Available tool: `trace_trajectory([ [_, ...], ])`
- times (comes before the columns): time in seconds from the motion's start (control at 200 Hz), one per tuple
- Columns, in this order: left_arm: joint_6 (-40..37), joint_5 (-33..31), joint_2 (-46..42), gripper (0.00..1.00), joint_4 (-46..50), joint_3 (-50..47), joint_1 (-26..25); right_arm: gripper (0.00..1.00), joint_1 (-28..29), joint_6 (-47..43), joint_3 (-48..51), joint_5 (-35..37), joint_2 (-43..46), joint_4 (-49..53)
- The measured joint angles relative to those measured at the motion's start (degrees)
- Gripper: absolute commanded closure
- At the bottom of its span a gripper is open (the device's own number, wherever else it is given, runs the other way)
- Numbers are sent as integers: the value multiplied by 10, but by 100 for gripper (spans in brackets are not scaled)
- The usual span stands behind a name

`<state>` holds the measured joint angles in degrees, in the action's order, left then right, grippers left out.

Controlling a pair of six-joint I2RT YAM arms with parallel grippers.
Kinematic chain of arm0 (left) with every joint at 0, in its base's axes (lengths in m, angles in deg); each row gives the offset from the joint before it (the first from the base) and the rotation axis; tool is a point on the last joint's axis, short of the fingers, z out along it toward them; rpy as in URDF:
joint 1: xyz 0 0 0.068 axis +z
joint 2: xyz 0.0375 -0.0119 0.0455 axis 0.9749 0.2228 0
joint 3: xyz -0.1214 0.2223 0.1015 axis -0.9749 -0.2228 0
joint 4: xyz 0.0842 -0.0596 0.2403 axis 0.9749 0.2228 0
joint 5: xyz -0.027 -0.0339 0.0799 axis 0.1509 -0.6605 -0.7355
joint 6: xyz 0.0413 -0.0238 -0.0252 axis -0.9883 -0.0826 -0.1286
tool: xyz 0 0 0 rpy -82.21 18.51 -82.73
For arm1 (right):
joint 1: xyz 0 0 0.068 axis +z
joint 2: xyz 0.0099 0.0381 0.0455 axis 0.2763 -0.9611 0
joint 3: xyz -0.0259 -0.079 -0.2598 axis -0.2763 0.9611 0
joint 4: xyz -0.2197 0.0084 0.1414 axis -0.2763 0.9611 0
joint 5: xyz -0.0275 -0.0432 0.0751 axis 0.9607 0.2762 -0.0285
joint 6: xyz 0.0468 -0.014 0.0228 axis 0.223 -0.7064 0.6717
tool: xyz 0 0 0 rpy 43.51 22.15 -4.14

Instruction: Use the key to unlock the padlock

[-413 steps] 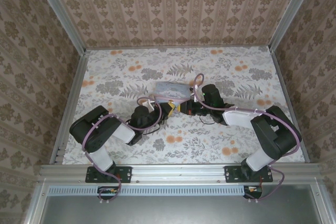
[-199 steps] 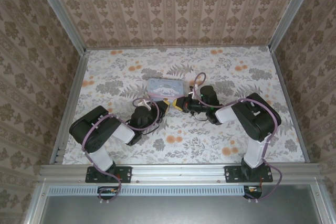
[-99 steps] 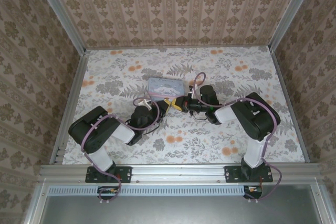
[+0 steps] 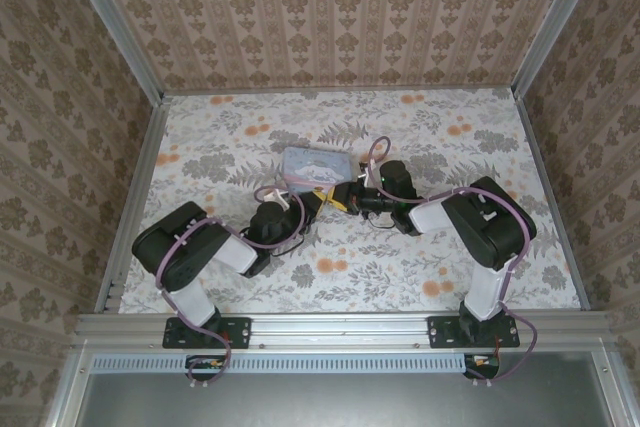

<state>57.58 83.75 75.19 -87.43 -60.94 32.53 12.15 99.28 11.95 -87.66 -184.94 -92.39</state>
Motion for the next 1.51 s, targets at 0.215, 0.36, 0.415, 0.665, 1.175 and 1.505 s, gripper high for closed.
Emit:
trace_trajectory([
  [0.215, -23, -1, 17, 100, -18, 4, 0, 55, 1, 0, 0, 17, -1, 14],
  [0.36, -28, 3, 23, 100, -21, 5, 0, 39, 0, -4, 13, 34, 1, 31],
  [0.415, -28, 10, 26, 100, -23, 5, 0, 35, 0, -13, 23, 42, 9, 41],
  [0.665, -29, 82, 31, 100, -37, 5, -1, 26, 0, -56, 71, 70, 102, 133],
  [1.175, -28, 162, 74, 100, -15, 10, -12, 35, 40, -313, 43, 123, 349, 428],
  [1.505, -24, 172, 87, 100, -9, 16, -11, 51, 125, -501, -3, 283, 348, 597],
])
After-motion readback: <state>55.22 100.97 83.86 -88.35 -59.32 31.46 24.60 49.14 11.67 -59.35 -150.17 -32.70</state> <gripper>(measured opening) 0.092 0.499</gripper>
